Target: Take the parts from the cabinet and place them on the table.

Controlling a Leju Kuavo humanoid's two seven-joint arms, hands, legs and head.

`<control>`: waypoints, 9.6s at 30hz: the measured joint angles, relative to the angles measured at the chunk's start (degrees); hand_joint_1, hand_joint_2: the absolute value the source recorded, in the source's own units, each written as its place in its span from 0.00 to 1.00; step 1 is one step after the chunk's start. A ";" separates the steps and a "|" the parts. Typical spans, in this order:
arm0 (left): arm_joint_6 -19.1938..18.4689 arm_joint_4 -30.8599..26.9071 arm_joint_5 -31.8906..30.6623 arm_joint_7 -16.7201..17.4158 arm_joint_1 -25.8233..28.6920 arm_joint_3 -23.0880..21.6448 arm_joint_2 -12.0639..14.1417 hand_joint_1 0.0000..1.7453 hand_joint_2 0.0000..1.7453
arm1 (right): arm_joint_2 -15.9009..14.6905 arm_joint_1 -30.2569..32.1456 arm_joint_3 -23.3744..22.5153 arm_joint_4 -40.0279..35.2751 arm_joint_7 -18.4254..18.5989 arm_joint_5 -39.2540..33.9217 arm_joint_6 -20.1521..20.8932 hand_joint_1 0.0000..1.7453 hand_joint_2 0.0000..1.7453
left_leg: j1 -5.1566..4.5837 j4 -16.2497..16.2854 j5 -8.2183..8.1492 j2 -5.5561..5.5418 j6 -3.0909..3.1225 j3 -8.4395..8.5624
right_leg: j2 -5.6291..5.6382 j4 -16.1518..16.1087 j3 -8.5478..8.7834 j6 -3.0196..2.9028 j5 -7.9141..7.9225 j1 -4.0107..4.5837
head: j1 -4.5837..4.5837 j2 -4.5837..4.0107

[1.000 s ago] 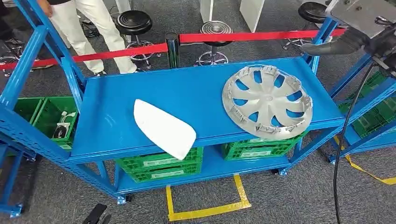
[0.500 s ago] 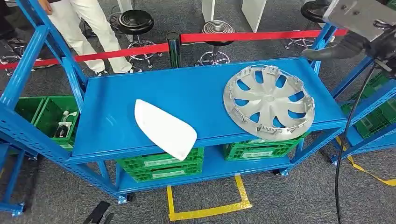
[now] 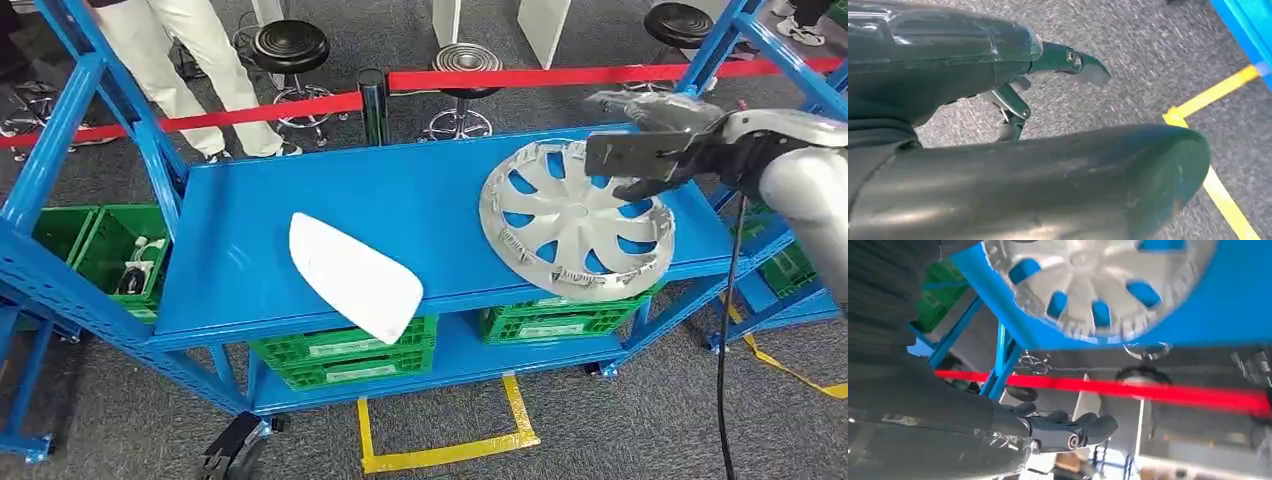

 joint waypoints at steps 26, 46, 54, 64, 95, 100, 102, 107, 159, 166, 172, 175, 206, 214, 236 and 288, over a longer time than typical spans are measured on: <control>-0.55 0.59 3.65 -0.33 0.33 -0.07 -0.26 0.00 0.00 | 5.71 -2.60 16.66 14.45 -13.71 21.14 -11.29 0.00 1.00 | -0.04 -0.05 -0.11 0.72 0.10 0.10 | 0.53 0.01 -0.08 0.01 0.00 -0.01 | 0.02 0.00; -0.28 0.83 4.90 0.13 -0.14 -0.11 -0.44 0.00 0.00 | 5.77 1.41 18.41 18.40 -10.50 16.86 -2.93 0.00 1.00 | -0.02 -0.04 -0.09 -0.40 0.10 0.10 | 0.11 0.01 0.00 0.08 -0.07 -0.02 | 0.00 0.00; -0.39 0.92 5.66 -0.24 0.10 -0.26 -0.02 0.00 0.00 | 3.46 2.29 19.61 18.43 -9.51 15.16 -2.31 0.00 1.00 | -0.04 -0.04 -0.09 -0.62 0.10 0.09 | 0.01 0.00 0.08 0.14 -0.12 -0.05 | 0.07 0.00; 0.28 0.87 6.40 1.14 -0.54 -0.50 -0.09 0.00 0.00 | 1.67 3.51 21.16 16.94 -5.80 11.01 0.57 0.00 1.00 | -0.02 -0.03 -0.08 -0.93 0.10 0.16 | -0.15 0.00 0.15 0.16 -0.14 -0.04 | -0.04 0.00; 1.86 0.26 9.22 1.88 -0.83 -2.19 -0.26 0.00 0.00 | -1.11 6.44 23.98 15.39 -4.16 8.62 -3.17 0.00 1.00 | -0.04 -0.03 -0.09 -0.21 0.12 0.27 | 0.00 -0.01 0.22 0.19 -0.16 -0.04 | -0.04 0.00; 1.42 0.31 9.53 0.83 -0.79 -2.49 -0.11 0.00 0.00 | -1.44 6.93 23.90 15.61 -4.88 9.10 -4.19 0.00 1.00 | -0.03 -0.04 -0.09 -0.23 0.12 0.27 | -0.01 -0.01 0.23 0.19 -0.16 -0.04 | -0.07 0.00; 1.40 0.33 9.70 0.50 -0.75 -2.71 0.11 0.00 0.00 | -1.62 7.22 23.88 15.96 -5.60 9.23 -4.63 0.00 1.00 | -0.04 -0.04 -0.09 -0.22 0.12 0.27 | -0.01 -0.01 0.23 0.18 -0.16 -0.04 | 0.02 0.00; 1.70 0.42 10.21 0.52 -0.75 -3.39 0.53 0.00 0.00 | -1.42 7.40 23.83 16.96 -5.51 9.02 -4.61 0.00 1.00 | -0.04 -0.04 -0.09 -0.14 0.12 0.27 | 0.00 -0.01 0.23 0.19 -0.16 -0.04 | 0.00 0.00; 1.18 0.55 11.87 0.28 -0.69 -5.57 0.70 0.00 0.00 | 14.47 18.72 5.82 28.18 -4.90 31.24 -25.75 1.00 1.00 | -0.05 -0.06 -0.19 -0.31 0.24 0.53 | 0.16 -0.02 0.46 0.17 -0.13 -0.05 | -0.02 0.00; 1.33 0.61 11.32 0.79 -0.89 -5.60 0.59 0.00 0.00 | 15.19 18.20 5.06 28.35 -4.95 31.79 -25.90 1.00 1.00 | -0.04 -0.07 -0.20 -0.21 0.24 0.73 | 0.21 -0.05 0.65 0.18 -0.16 -0.04 | -0.07 0.00; 1.53 0.59 11.17 1.88 -1.41 -5.62 0.31 0.00 0.00 | 15.94 17.68 4.86 28.72 -4.97 31.94 -25.66 1.00 1.00 | -0.05 -0.08 -0.19 -0.08 0.24 0.98 | 0.29 -0.07 0.83 0.19 -0.11 -0.04 | -0.07 0.00; 1.51 0.59 10.86 1.58 -1.43 -5.62 0.26 0.00 0.00 | 16.20 17.44 4.77 28.74 -5.69 31.55 -25.96 1.00 1.00 | -0.05 -0.08 -0.19 0.03 0.24 1.04 | 0.32 -0.06 0.91 0.18 -0.08 -0.04 | -0.04 0.00; 0.83 0.90 8.09 0.13 -2.08 -5.62 -0.26 0.00 0.00 | 24.24 15.73 4.32 16.03 -5.05 22.04 -21.37 1.00 1.00 | -0.04 -0.08 -0.28 0.40 0.22 1.00 | 0.43 -0.04 0.85 0.13 -0.20 -0.03 | -0.20 0.00; 0.48 1.20 7.69 -0.70 -1.65 -5.62 0.02 0.00 0.00 | 25.09 14.08 1.93 12.00 -5.21 20.71 -23.52 1.00 1.00 | -0.06 -0.08 -0.29 0.41 0.22 0.98 | 0.45 -0.03 0.83 0.11 -0.21 -0.04 | -0.18 0.00; 3.32 1.36 4.28 -5.31 -2.19 -5.55 -0.55 0.00 1.00 | 24.42 6.92 -9.46 7.26 -2.50 18.46 -29.00 1.00 1.00 | -0.05 -0.07 -0.28 -0.67 0.22 0.88 | 0.02 -0.06 0.85 0.05 -0.31 -0.05 | -0.13 0.00; 4.94 1.18 -0.81 -7.63 1.83 -4.68 -0.09 0.00 1.00 | 12.74 4.56 -31.07 -12.78 5.48 -7.57 -38.44 1.00 1.00 | -0.21 -0.09 -0.36 -0.66 0.33 0.77 | -0.24 -0.12 0.82 0.32 -0.52 -0.19 | -0.18 0.00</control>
